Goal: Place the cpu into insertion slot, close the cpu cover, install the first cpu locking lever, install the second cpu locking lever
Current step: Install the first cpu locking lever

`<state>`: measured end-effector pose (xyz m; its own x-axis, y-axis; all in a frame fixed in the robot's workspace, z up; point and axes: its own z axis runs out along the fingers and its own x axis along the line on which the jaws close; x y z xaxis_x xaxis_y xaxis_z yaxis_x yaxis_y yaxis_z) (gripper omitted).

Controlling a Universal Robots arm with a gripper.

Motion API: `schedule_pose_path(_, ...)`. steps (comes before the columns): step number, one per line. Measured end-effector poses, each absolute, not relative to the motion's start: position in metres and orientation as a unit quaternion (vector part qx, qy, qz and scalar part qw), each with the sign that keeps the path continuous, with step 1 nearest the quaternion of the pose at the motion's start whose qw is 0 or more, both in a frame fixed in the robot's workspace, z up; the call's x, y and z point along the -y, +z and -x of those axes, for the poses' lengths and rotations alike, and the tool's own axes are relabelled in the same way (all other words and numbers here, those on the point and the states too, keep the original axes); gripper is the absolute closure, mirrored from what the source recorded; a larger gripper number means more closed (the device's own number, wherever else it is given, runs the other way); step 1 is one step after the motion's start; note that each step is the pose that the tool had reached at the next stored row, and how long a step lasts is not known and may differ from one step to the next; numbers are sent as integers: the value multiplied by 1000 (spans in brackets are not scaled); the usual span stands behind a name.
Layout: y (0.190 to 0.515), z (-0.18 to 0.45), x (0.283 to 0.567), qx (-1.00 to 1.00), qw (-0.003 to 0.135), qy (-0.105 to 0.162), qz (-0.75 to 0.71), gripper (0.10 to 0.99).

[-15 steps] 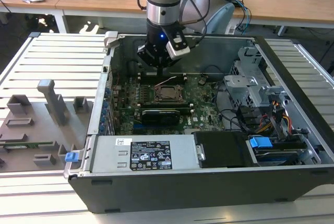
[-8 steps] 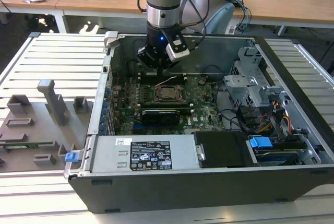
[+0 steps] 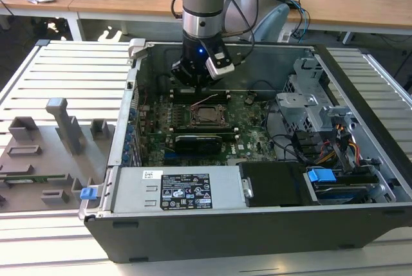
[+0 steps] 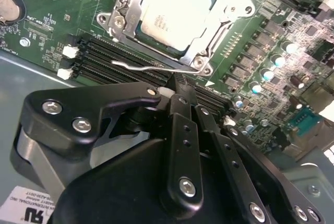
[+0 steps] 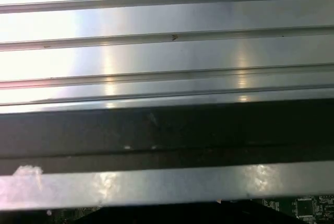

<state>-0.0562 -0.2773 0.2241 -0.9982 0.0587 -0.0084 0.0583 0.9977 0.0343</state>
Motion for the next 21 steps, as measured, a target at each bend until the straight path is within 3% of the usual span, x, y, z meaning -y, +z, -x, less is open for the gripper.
schedule_pose_path(21,206,25,275,-999,5,17,-29,980)
